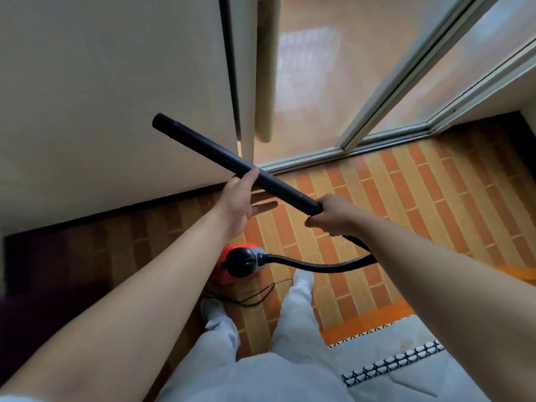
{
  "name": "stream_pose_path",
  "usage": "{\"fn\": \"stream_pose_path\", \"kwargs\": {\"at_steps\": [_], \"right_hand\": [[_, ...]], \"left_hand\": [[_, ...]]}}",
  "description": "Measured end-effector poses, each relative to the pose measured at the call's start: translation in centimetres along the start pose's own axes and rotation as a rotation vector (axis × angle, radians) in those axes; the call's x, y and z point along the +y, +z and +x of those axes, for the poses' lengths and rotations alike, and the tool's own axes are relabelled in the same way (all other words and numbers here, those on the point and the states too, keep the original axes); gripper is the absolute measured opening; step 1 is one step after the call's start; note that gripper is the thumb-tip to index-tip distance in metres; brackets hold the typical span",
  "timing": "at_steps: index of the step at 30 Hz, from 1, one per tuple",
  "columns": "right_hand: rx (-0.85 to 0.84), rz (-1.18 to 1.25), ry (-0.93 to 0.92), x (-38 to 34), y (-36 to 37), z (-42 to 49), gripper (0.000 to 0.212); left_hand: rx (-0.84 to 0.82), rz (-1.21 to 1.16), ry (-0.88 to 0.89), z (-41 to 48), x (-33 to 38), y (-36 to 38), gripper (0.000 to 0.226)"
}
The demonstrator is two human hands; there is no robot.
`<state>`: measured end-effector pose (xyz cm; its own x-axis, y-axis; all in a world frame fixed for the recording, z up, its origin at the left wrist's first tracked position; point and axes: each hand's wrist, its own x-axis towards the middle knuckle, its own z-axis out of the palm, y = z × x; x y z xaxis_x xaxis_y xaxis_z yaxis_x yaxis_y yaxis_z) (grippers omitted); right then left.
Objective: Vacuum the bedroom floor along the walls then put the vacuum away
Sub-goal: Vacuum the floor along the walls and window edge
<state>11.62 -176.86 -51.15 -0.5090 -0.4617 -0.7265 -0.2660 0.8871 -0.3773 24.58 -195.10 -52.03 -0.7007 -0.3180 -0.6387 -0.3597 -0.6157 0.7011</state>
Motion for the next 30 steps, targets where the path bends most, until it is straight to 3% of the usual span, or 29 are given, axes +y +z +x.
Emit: {"fn": "stream_pose_path", "kwargs": {"at_steps": [4,14,23,27,30], "right_hand": [[-0.033,-0.086,-0.049,1.2,-0.6,5.0,0.027],[-0.158,-0.243,-0.127,3.8,5.3,19.0,0.014],[-0.212,-0.352,-0.144,5.7,18.0,30.2,0.017],[-0.220,-0.360,-0.133,6.9,23.3,34.0,0.018],[-0.224,-0.371,-0.118,7.8,26.3,35.8,0.018]], "left_hand": [[0.106,0.210,-0.034,1.5,-1.9,-1.9,0.040],[0.546,0.319,-0.217,8.6,-15.6,-9.5,0.019],[0.642,0.446,-0.235,15.6,-30.3,-18.5,0.030],[0.729,0.504,-0.311,17.3,-36.2,-23.2,0.036],[0.687,0.613,-0.392,17.7,-39.8,-25.3,0.045]]}}
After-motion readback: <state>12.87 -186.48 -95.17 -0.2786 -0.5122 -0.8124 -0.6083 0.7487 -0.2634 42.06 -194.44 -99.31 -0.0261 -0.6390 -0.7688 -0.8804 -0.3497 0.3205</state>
